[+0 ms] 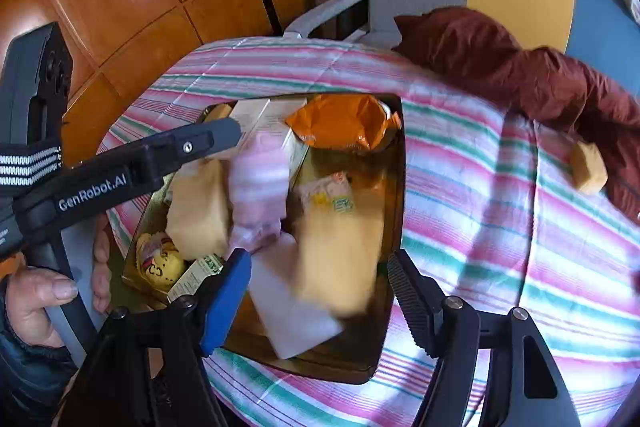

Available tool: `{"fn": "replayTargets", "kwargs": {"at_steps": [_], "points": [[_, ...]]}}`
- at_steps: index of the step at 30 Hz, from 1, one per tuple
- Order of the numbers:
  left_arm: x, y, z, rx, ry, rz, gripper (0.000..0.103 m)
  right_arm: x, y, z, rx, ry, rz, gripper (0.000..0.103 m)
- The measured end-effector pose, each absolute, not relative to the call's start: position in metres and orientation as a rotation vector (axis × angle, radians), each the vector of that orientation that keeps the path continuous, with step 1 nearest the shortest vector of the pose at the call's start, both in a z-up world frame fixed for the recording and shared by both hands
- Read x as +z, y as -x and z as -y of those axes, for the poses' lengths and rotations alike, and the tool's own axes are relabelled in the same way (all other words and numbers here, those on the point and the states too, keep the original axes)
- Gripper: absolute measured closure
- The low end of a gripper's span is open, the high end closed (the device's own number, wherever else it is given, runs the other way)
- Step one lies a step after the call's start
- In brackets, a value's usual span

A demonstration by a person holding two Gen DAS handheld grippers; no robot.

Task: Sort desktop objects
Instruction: 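Carry the pink sock and yellow sponge into the gold tray with both grippers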

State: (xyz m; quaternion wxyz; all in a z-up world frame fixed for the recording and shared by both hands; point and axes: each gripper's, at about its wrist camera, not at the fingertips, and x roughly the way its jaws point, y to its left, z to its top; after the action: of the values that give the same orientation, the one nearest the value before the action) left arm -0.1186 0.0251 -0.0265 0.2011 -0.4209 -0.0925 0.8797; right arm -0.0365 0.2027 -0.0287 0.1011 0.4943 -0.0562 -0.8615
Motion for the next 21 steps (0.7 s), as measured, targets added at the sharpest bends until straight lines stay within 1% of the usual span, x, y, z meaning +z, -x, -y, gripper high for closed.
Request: {"fn": "replayTargets", "kwargs": {"at_steps": [9, 14, 21], "points": [[-0.033, 0.1, -0.009, 2.503, 1.216, 0.274, 0.038, -0.045, 0.025, -0.21, -2.524, -1.505, 0.207, 0.027], [-0.024, 0.085, -0.013, 2.543, 1.168, 0.214, 0.038, -0.044, 0.017, -0.218, -2.543, -1.501, 0.236, 0.023], [-0.002, 0.063, -0.033, 2.57, 1.065, 0.104, 0.038, -0.038, 0.007, -0.228, -2.577, -1.483, 0.255, 0.021]]}}
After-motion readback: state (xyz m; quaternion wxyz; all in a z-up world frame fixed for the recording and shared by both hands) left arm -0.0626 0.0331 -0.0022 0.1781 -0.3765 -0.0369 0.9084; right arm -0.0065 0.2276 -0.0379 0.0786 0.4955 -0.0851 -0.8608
